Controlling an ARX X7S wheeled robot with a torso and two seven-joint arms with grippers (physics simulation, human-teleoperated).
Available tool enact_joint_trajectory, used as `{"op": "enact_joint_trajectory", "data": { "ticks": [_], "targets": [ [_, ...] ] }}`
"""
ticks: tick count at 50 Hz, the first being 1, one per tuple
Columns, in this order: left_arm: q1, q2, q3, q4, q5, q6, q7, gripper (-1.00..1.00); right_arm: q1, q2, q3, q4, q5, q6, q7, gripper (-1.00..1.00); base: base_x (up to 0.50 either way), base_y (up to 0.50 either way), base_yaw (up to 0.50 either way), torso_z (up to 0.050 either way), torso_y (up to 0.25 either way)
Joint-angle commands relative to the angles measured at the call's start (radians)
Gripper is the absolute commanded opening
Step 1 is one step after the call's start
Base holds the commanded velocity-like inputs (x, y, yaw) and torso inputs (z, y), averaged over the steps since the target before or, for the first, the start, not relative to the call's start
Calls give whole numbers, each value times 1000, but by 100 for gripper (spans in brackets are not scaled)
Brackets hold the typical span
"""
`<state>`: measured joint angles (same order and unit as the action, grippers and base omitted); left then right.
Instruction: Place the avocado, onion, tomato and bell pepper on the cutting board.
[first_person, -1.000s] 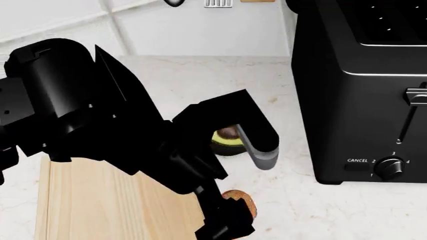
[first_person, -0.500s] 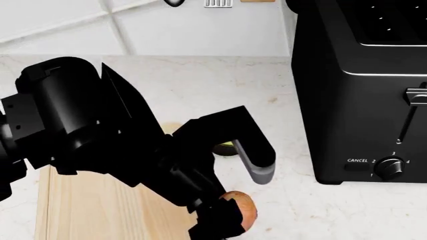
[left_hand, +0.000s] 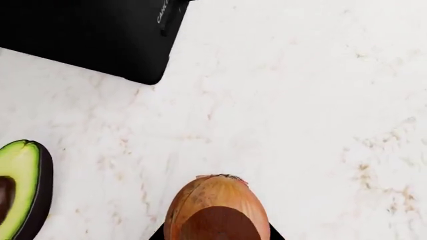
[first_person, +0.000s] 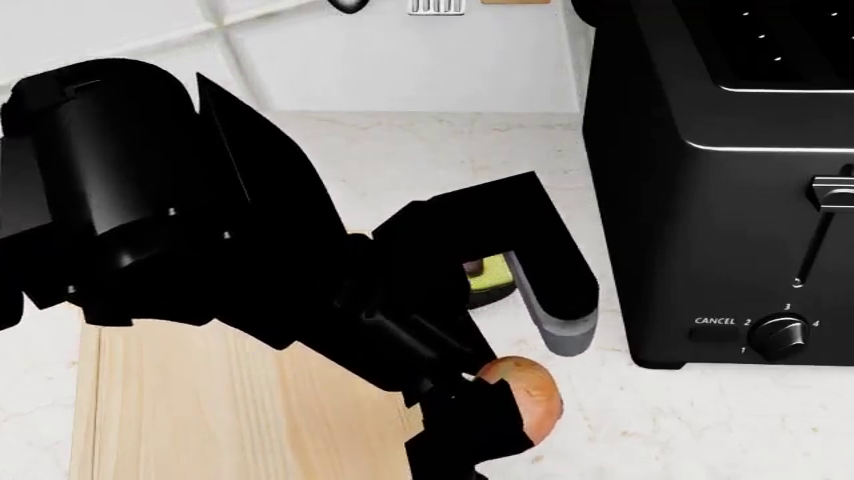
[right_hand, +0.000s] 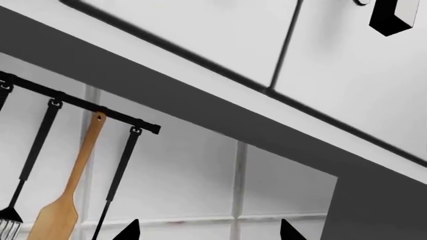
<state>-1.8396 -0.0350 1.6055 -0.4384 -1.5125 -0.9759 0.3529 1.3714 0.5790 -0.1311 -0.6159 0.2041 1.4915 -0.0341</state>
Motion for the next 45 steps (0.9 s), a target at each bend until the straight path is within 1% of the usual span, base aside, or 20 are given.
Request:
{"op": "enact_joint_trajectory", "data": {
  "ticks": [1,15,19,23,26,32,37,45],
  "targets": [
    [-75,35,-38,13,5,4,34,-100,48,-14,3,6,-13,22,-30,100,0,0,0,0,0],
    [-106,35,-44,-56,100,-65,51,-100,120,-17,-13,-11,9,73,-19,100,0,0,0,0,1],
    [-121,35,-44,-41,139,-84,71,-100,144,-15,-21,-4,41,77,7,100,0,0,0,0,0],
    [-133,35,-41,-6,143,-116,63,-100,145,-8,-16,-3,86,76,43,100,0,0,0,0,0],
    [-139,34,-37,-21,144,-147,71,-100,150,-13,-17,1,112,76,68,100,0,0,0,0,0],
    [-153,-67,-55,101,76,-216,-7,-100,193,-6,-29,22,189,77,130,100,0,0,0,0,0],
    [-167,-129,-69,178,22,-263,-63,-100,209,2,-37,39,223,71,157,100,0,0,0,0,2],
    [-179,-203,-77,231,-18,-294,-99,-100,221,11,-40,45,255,68,176,100,0,0,0,0,0]
  ]
}}
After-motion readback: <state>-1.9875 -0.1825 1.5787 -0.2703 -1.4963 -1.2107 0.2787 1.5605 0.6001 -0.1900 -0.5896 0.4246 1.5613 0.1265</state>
